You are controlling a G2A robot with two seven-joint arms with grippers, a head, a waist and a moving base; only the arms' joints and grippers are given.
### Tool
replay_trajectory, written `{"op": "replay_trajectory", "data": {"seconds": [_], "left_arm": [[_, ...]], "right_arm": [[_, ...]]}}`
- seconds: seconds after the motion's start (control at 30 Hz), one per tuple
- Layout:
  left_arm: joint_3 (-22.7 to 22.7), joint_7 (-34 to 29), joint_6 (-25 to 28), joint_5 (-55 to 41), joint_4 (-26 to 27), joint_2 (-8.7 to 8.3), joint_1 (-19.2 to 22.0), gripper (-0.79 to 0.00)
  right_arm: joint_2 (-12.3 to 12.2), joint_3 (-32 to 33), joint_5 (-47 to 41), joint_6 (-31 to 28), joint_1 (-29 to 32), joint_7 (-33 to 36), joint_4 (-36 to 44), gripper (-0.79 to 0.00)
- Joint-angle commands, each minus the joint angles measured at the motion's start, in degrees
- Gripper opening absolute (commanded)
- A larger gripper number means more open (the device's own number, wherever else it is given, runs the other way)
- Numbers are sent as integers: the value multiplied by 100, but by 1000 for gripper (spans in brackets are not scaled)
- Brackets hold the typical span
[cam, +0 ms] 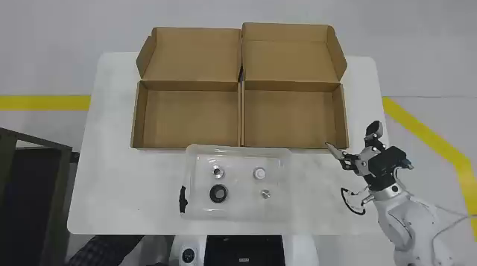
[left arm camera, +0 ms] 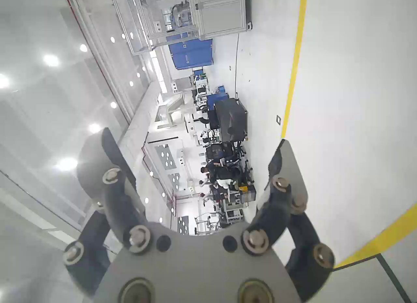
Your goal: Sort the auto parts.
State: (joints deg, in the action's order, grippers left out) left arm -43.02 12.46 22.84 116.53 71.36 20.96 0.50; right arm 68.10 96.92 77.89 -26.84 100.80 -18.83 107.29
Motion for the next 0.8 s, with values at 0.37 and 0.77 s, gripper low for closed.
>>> {"op": "replay_trajectory", "data": {"seconds": [0.37, 0.77], "left_arm": [[0, 0, 0, 0, 0, 0, 0, 0], [0, 0, 0, 0, 0, 0, 0, 0]], "right_arm": [[0, 0, 0, 0, 0, 0, 0, -1], [-36, -96, 156, -396, -25, 479, 334, 0]]}}
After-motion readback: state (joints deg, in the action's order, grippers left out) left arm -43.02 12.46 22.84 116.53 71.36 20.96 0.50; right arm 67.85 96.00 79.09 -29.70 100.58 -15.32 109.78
